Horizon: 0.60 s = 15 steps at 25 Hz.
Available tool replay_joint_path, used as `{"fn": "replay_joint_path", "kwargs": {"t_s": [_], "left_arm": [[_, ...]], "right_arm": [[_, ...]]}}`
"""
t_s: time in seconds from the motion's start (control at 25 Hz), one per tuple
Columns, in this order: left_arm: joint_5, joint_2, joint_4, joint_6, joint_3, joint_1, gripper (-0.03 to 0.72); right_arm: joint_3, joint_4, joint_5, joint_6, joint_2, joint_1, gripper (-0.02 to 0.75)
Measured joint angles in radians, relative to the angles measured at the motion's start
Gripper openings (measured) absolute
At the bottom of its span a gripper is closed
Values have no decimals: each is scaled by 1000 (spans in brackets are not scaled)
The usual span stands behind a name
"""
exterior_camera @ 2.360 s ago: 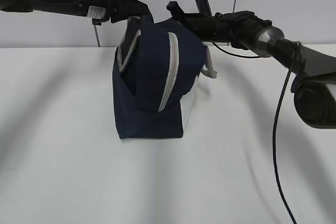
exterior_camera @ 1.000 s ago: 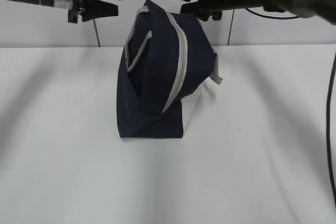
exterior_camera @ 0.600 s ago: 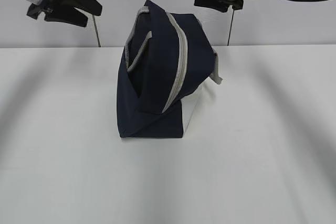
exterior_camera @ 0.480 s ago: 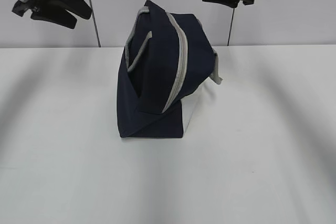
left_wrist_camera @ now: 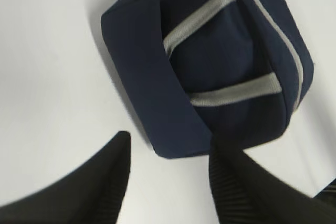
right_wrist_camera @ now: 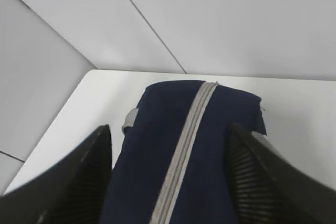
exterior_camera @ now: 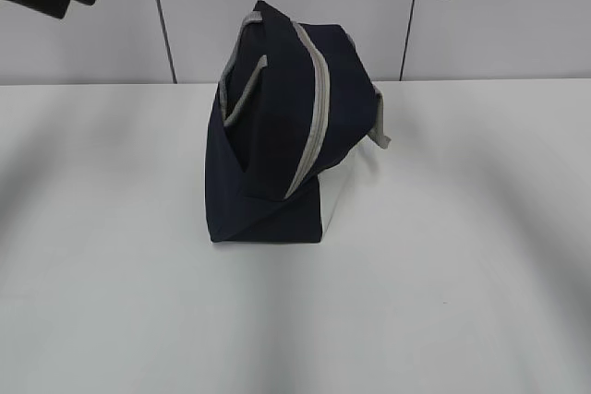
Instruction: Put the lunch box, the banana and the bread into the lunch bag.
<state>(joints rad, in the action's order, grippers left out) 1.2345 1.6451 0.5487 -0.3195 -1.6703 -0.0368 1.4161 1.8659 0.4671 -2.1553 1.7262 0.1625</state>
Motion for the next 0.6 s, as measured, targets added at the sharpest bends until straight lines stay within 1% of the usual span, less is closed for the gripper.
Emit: {"fn": "replay_joint_path", "kwargs": {"t_s": [0.2,0.36,0.6], "left_arm": [[-32,-204,-61,1,257,0,351],[-101,-383,-67,1,467,0,350],[-185,-691,-100,3,750,0,349]], "right_arm": [[-93,-2,-47,64,-61,47,463],[-159,-6,-143,136,-99,82,459],[-234,-15,-235,245,-117,100,459]]}}
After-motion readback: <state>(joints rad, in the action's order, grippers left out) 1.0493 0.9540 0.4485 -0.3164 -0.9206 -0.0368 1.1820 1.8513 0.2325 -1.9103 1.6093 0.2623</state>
